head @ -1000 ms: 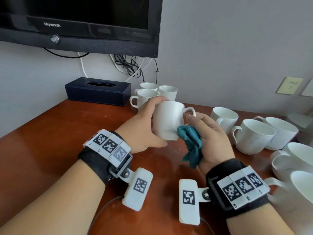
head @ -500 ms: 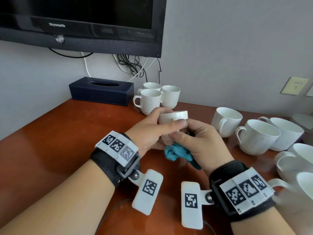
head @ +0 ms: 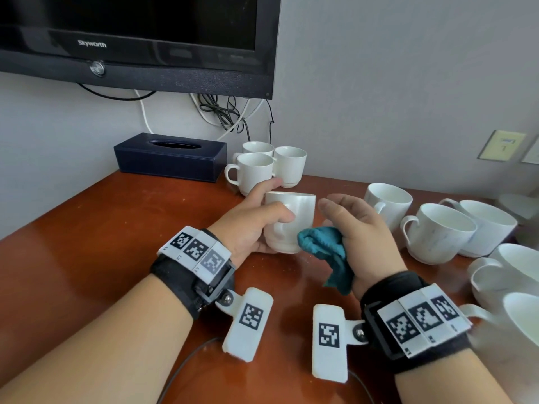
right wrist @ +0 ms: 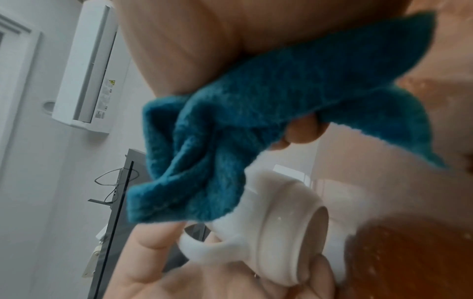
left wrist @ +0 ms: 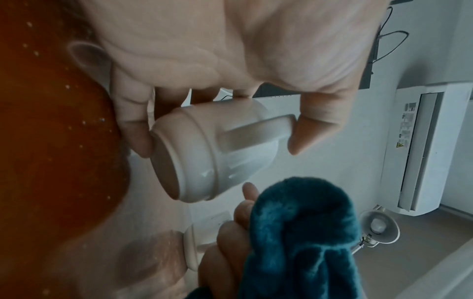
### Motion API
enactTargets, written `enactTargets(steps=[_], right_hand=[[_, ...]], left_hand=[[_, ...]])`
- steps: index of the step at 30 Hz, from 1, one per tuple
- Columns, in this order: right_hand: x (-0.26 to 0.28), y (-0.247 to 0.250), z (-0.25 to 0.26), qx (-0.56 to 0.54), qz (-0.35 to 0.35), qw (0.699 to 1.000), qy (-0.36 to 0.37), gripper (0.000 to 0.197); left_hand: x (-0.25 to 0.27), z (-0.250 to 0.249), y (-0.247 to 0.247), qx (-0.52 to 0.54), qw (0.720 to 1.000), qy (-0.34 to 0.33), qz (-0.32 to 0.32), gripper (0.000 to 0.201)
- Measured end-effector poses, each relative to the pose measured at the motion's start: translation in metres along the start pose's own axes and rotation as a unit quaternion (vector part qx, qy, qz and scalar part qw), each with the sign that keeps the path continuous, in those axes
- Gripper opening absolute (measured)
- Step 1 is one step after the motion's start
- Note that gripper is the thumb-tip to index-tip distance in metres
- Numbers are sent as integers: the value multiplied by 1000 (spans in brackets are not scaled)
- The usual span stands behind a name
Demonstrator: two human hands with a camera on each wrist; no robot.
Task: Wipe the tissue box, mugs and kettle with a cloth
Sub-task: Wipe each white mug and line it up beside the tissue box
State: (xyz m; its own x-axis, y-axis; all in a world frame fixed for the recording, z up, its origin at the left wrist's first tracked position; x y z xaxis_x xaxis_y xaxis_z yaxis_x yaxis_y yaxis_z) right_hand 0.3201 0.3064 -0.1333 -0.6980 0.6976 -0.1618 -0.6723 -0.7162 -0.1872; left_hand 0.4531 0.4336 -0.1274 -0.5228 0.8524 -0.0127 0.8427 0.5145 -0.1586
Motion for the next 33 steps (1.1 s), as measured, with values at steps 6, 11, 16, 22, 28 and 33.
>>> enactTargets(steps=[6, 11, 16, 22, 28, 33], right_hand=[[5, -3, 1, 28, 63, 996, -55, 26], [6, 0, 1, 7, 93, 994, -60, 24], [4, 3, -2, 25, 87, 994, -53, 35], [2, 0, -2, 54, 92, 994, -8, 28], [-15, -8, -1, 92, 69, 993, 5, 36], [-39, -10, -10, 138, 49, 989, 3, 44]], left_hand=[[-2, 4, 1, -10, 999, -18, 41, 95], [-4, 7, 6, -16, 998, -15, 51, 84], [-6, 4, 10, -69, 995, -29, 59, 72], [-2, 6, 17, -53, 992, -34, 111, 71], [-15, -3, 26, -84, 992, -46, 82, 60], [-33, -1, 29, -124, 991, -40, 14, 60]])
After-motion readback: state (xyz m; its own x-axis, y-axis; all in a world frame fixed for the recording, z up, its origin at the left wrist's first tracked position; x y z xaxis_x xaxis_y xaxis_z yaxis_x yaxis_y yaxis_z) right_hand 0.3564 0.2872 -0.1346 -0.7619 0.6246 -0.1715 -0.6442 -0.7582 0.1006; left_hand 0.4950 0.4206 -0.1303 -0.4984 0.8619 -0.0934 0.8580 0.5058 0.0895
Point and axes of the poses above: each hand's wrist, its own x-axis away from the middle knuckle, its own y-axis out of the back of the hand, z = x × y, the point moved 1 cm from there along -x, towards the middle knuckle, and after that the axes turned 2 degrees about z, right-handed, at the moved point
